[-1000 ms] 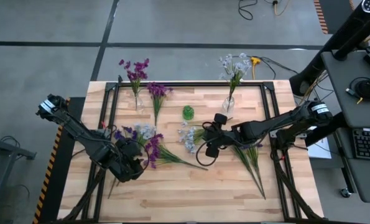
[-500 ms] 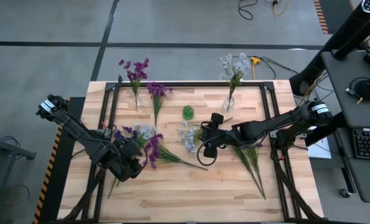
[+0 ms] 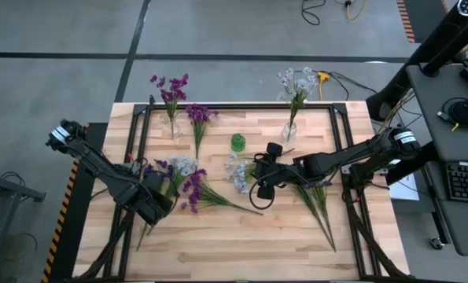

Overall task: Sort flowers into vase by color
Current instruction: Put the left blue flowers into the green flower vase

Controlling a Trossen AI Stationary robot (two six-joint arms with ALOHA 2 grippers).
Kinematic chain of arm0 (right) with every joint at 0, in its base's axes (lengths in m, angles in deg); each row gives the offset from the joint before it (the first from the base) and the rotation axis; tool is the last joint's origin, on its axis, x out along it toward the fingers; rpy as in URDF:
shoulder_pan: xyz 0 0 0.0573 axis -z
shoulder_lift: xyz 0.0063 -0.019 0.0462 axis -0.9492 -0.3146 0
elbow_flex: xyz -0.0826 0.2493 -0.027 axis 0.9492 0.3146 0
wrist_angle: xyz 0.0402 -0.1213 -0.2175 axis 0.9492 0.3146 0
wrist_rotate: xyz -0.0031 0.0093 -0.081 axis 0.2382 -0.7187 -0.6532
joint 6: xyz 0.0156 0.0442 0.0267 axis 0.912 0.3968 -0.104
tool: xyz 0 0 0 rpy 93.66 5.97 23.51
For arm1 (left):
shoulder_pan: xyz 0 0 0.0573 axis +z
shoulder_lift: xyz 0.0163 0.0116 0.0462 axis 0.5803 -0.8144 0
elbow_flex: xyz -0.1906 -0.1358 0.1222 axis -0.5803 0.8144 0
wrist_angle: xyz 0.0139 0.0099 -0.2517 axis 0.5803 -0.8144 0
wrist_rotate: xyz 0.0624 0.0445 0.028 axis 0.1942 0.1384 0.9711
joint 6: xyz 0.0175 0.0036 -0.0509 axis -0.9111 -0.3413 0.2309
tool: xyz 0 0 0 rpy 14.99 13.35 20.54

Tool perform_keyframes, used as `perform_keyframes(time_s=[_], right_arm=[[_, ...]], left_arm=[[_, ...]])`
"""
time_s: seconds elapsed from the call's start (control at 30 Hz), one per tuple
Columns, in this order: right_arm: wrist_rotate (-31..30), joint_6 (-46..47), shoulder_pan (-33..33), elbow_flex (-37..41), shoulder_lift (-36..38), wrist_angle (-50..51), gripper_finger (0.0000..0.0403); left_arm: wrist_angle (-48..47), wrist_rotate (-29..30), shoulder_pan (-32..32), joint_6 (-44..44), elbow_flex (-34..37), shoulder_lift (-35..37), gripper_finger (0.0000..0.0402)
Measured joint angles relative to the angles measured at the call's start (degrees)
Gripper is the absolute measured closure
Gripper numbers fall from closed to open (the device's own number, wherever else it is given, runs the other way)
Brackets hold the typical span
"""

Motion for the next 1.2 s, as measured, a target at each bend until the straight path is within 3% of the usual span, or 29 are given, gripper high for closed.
perform_keyframes(time_s=[0.37, 1.2], right_arm=[[0.0, -0.1, 0.0, 0.0, 0.0, -0.4, 0.0202], [0.0, 0.6, 0.0, 0.1, 0.0, -1.0, 0.0202]], left_arm=[[-0.5, 0.1, 0.0, 6.3, 2.6, -4.2, 0.0188], [3.6, -2.6, 0.0, 8.8, 3.9, -11.3, 0.0203]])
